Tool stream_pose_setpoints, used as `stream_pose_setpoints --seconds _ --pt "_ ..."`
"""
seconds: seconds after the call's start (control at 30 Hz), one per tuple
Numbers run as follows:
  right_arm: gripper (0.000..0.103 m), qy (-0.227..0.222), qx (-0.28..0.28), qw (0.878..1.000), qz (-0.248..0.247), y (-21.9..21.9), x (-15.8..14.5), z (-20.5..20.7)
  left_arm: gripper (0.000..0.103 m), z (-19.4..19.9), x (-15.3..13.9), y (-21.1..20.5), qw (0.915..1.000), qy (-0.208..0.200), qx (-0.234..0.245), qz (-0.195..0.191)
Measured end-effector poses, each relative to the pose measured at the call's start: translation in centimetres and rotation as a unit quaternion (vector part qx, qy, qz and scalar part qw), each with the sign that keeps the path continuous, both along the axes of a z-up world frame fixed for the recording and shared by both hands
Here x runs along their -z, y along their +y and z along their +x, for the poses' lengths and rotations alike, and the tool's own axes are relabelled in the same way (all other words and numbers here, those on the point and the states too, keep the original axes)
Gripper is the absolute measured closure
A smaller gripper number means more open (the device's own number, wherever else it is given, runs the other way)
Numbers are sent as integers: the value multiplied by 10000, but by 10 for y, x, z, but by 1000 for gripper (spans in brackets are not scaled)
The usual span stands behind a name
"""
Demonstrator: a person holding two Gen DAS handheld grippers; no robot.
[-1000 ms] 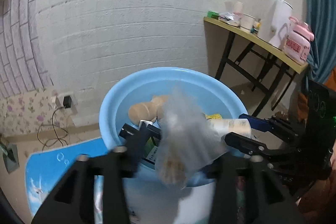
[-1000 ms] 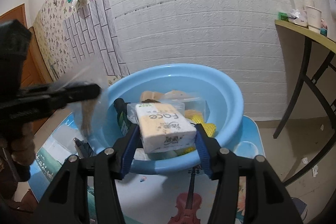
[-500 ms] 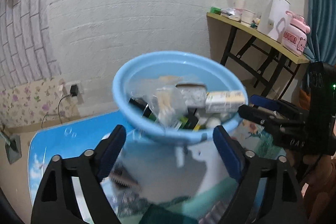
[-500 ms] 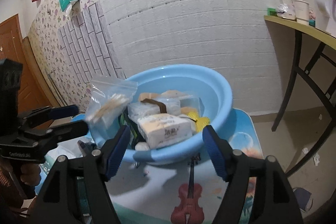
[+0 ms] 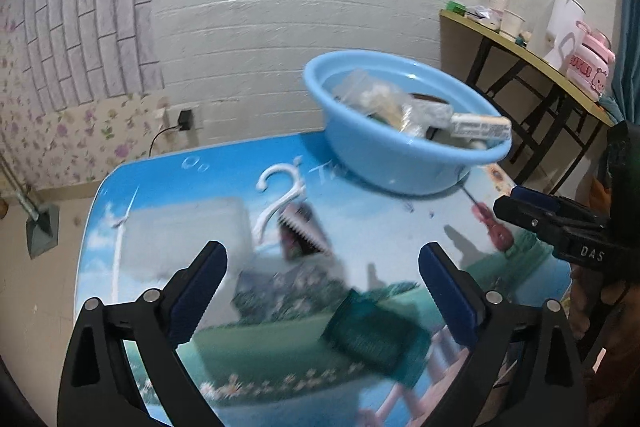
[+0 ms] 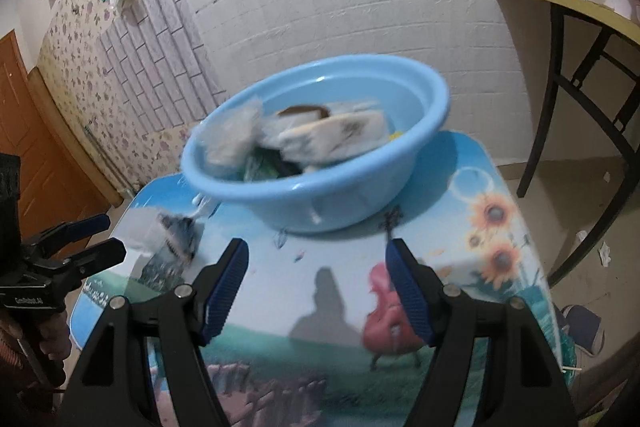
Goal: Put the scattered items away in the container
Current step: 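Open both tools to drop the swab bag and tissue pack into the basin, then grasp the green sachet with the right tool while the left tool grasps the serrated-edge packet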
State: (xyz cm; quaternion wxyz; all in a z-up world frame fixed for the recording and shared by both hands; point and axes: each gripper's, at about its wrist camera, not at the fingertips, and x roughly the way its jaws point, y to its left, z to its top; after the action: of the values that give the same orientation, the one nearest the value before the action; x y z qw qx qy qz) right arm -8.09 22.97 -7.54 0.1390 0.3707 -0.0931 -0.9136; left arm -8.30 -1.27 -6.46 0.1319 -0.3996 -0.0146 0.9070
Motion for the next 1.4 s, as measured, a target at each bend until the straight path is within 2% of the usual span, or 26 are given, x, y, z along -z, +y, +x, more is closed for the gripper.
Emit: stream_pose_setpoints --seconds 0.3,0.53,0.73,0.9,1.03,1.07,1.1,1.2,1.4 --pt "32 -150 -723 9968 317 -63 10 18 6 18 20 -44 9987 -238 -455 59" --pt "32 -310 -1276 9897 562 -106 21 30 6 29 29 -57 9984 -252 -511 -4" --pt "32 -418 -1655 9827 719 -129 32 37 6 32 35 -61 9982 -326 -495 -57" --pt "32 -463 -1750 9792 917 -136 39 39 6 32 37 -63 9979 -361 -536 28" --pt "32 -448 -1826 9741 1253 -143 46 39 6 31 38 -61 9979 -401 -515 40" --pt "35 -351 -1833 9726 1384 -144 47 41 6 32 38 -60 9979 -402 -499 34" --pt "43 -255 -1880 9703 1499 -145 47 42 6 32 39 -59 9980 -403 -484 23" --pt "59 -232 -1909 9703 1466 -142 45 41 6 32 40 -54 9981 -423 -440 -14" --pt "62 -297 -1613 9768 1378 -124 43 35 6 28 39 -44 9985 -400 -364 -11"
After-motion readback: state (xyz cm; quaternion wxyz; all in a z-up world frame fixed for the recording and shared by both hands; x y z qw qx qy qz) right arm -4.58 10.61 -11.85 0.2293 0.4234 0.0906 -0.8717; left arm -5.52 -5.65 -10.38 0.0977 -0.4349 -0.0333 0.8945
